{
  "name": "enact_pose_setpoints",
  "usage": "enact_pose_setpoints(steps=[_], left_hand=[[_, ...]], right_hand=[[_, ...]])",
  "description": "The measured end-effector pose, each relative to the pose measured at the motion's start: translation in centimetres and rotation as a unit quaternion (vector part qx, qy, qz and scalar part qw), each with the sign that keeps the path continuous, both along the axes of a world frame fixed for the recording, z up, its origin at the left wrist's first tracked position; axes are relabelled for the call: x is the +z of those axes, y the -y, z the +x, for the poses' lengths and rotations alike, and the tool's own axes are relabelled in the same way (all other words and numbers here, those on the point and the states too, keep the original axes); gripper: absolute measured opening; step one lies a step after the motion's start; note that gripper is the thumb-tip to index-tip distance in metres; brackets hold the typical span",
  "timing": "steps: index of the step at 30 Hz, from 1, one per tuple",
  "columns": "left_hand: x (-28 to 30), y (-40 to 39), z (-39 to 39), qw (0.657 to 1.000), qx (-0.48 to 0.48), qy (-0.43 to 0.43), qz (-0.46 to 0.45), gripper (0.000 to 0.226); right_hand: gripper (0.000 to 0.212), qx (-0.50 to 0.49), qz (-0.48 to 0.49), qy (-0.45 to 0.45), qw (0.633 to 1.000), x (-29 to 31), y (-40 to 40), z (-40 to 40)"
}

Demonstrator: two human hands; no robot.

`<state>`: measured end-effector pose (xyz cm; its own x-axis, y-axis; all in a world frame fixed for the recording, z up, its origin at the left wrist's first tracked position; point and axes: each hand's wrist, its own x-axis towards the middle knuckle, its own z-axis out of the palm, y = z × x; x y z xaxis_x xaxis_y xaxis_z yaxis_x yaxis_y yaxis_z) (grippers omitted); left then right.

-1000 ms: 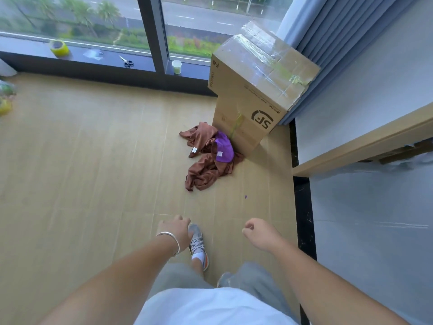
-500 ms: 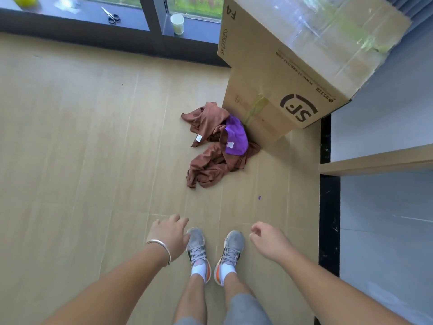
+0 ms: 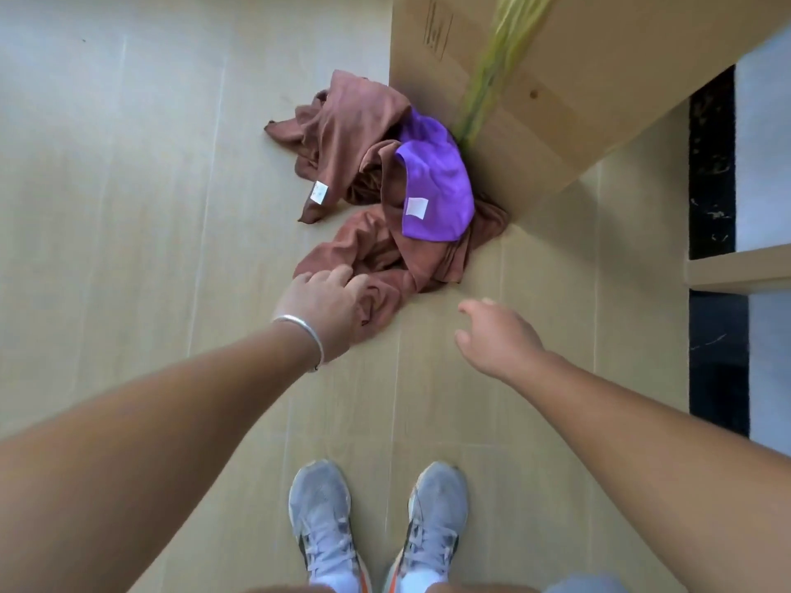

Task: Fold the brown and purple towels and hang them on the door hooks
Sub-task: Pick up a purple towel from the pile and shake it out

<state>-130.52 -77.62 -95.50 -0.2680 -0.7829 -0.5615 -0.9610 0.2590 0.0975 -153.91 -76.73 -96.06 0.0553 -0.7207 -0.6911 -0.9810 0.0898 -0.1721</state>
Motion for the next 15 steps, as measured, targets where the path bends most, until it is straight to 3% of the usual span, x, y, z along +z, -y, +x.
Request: enact_pose_setpoints(steps=[7,11,13,15], left_hand=[[-10.4,12.7,-0.9,0.968,-0.061,-0.058,-0.238,0.062],[-13.0,17.8,-2.6,0.946,-0.166,-0.018,-0.277,0.075],[-14.6,18.6,-3.5,0.932,-0.229,0.006,-0.280,0.072],[-16.4,18.9,-4.4,0.936,-0.232,0.066,-0.257,0.065]], right_hand=[[0.044,0.015,-0.175,0.037,0.984,-10.4,9.8,2.8],[0.050,0.047,-0.217,-0.003,0.975,-15.3,13.0,3.2],[0.053,0.072,-0.221,-0.034,0.972,-17.5,13.5,2.9],[0.049,0.082,-0.231,-0.052,0.968,-19.1,13.6,2.8]])
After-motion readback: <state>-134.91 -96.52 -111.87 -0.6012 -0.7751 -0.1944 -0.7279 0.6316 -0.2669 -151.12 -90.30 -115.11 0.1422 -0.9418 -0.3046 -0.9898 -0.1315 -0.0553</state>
